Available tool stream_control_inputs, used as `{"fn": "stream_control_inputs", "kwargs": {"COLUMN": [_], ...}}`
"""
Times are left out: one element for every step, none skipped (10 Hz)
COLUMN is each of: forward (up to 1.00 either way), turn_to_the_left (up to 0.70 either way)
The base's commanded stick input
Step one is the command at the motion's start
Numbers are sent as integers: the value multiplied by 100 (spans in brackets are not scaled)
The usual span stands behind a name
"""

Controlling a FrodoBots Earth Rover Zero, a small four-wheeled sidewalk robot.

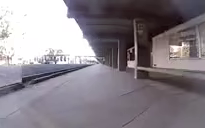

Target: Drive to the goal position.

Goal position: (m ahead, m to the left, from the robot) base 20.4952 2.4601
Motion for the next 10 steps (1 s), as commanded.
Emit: {"fn": "stream_control_inputs", "kwargs": {"forward": [70,70,70,70,70,70,70,70,70,70], "turn_to_the_left": [0,0,0,0,0,0,0,0,0,0]}}
